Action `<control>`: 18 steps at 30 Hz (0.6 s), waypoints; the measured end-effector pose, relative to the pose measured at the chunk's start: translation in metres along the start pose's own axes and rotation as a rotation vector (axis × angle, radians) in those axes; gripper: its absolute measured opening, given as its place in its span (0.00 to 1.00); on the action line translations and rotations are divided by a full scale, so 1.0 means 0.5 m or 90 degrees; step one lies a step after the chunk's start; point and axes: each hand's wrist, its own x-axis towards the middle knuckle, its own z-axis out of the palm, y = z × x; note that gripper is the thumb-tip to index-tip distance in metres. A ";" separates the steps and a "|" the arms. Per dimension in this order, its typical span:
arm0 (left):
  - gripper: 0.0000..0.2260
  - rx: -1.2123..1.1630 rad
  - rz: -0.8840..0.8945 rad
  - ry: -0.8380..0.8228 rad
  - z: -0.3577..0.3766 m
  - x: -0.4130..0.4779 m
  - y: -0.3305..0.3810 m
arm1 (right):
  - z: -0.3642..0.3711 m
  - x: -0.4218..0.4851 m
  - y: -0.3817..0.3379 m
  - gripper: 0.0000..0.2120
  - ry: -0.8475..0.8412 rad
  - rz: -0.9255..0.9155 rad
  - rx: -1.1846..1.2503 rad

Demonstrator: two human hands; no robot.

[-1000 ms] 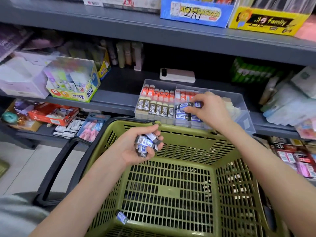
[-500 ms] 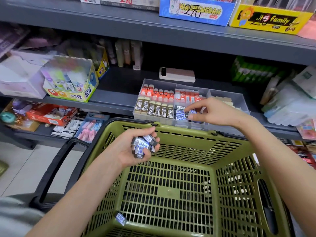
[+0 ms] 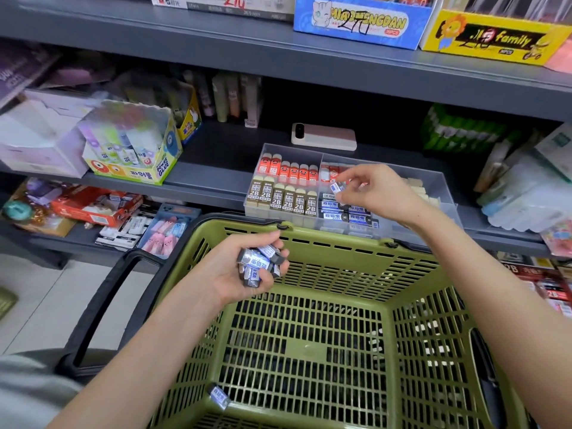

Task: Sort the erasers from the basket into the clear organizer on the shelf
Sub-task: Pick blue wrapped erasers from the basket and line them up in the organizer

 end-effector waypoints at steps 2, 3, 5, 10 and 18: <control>0.05 -0.003 0.001 0.002 -0.001 0.001 0.001 | 0.006 0.006 -0.009 0.11 0.023 -0.009 -0.013; 0.05 -0.004 0.001 0.001 -0.002 0.001 0.001 | 0.009 0.009 -0.012 0.08 0.035 -0.007 -0.006; 0.05 -0.004 0.003 -0.005 -0.004 0.001 0.000 | 0.012 0.013 -0.019 0.06 0.062 0.026 0.057; 0.05 -0.016 0.004 -0.011 -0.006 0.003 0.000 | 0.019 0.005 -0.011 0.16 0.096 0.156 0.155; 0.04 -0.024 0.002 -0.012 -0.004 0.007 -0.001 | 0.052 -0.014 -0.006 0.17 0.086 0.054 -0.163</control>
